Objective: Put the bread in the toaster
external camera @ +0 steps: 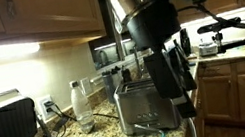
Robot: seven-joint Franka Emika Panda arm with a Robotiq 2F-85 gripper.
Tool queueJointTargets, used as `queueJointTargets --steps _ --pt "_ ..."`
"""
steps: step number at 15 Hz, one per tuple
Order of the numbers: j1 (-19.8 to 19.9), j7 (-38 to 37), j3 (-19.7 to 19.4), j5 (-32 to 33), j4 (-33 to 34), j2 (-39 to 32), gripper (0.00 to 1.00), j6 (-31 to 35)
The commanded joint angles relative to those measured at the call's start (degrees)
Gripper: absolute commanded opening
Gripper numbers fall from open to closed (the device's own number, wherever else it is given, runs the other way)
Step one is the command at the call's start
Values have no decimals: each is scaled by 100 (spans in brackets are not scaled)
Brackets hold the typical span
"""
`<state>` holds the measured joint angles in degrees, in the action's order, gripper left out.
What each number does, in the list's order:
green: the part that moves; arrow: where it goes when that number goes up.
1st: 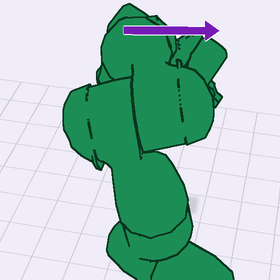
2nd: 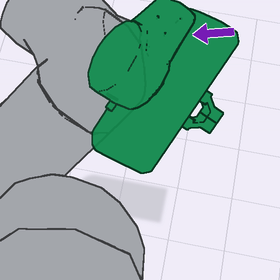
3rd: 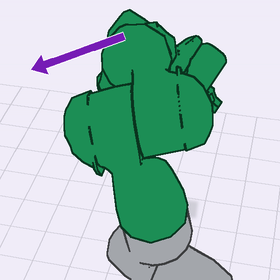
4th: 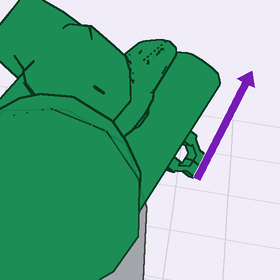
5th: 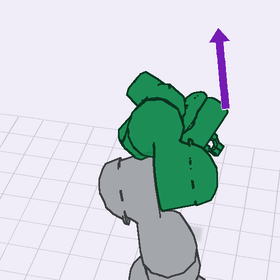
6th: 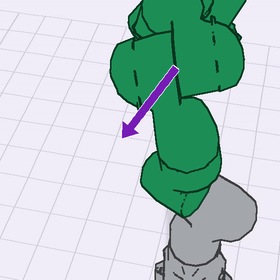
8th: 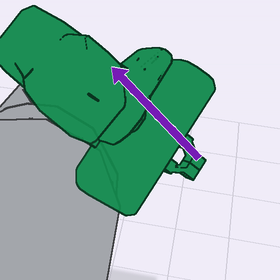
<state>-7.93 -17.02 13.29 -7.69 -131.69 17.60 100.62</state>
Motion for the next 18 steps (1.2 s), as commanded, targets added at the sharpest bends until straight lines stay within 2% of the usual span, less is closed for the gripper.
queueJointTargets --steps 1,18 --pt "45 -138 -91 17 -44 -48 100 205" --pt "219 -742 -356 -21 253 -1061 100 1217"
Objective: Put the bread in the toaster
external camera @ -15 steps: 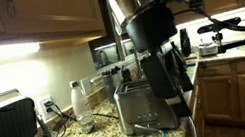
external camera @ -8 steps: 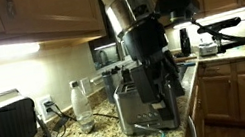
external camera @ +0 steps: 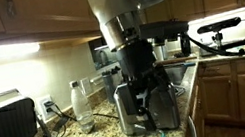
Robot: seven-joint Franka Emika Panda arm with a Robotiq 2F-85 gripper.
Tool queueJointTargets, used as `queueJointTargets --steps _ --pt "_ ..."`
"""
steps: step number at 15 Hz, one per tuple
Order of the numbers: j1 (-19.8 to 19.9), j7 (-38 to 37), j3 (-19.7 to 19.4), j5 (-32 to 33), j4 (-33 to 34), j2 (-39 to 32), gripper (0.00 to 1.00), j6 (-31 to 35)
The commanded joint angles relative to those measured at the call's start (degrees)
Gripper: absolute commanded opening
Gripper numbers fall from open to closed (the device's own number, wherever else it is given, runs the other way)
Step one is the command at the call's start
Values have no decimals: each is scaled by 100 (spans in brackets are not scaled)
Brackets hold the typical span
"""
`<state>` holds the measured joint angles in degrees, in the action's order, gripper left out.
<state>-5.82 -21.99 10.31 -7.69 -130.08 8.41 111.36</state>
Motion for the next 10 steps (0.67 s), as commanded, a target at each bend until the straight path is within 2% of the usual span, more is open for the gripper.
queueJointTargets --steps 1,10 --pt "7 -296 -75 -26 105 -194 100 196" --pt "-4 -877 -197 -289 174 -639 100 809"
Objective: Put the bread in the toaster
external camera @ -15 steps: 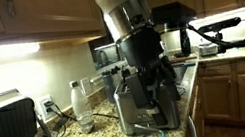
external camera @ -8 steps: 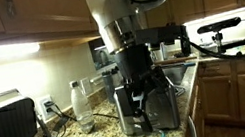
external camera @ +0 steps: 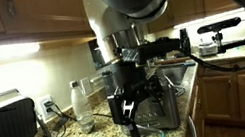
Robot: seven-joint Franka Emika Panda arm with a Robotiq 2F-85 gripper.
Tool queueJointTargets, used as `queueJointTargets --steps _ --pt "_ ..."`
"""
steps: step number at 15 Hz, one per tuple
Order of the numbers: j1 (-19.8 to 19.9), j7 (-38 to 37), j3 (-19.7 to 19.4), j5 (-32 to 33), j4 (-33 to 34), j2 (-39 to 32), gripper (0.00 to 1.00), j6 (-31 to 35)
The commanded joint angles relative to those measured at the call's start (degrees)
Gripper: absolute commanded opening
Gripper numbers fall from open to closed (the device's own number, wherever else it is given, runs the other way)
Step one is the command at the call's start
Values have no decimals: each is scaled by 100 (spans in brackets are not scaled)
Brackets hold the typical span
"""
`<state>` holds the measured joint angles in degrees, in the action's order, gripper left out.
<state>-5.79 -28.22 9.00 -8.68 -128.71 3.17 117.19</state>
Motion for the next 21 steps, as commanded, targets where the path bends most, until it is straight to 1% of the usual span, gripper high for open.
queueJointTargets --steps 1,6,11,21 --pt "-7 -301 -83 -242 40 -150 100 311" --pt "-1 -650 -173 -590 -4 -264 100 752" --pt "20 -947 -272 -760 -63 -301 100 1043" --pt "10 -1489 -366 -852 -238 -411 100 1083"
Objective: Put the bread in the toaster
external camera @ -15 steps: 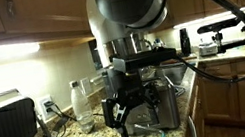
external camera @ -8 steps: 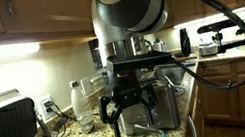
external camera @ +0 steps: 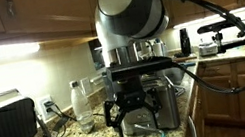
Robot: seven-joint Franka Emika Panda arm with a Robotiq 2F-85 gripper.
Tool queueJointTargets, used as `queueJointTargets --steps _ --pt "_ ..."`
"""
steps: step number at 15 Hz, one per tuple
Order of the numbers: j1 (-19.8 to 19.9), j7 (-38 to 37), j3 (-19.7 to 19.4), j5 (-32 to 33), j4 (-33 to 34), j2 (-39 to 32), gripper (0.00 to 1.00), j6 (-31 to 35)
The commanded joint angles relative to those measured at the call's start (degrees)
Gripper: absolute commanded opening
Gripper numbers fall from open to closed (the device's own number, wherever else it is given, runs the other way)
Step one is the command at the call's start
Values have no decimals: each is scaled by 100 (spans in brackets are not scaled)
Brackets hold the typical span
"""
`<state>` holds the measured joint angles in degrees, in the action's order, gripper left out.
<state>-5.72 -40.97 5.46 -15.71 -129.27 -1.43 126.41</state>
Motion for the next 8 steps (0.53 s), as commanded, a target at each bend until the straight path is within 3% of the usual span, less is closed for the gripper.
queueJointTargets --steps 1,8 --pt "0 -289 -13 -140 -202 32 100 170" --pt "16 -471 -49 -320 -351 -100 100 312"
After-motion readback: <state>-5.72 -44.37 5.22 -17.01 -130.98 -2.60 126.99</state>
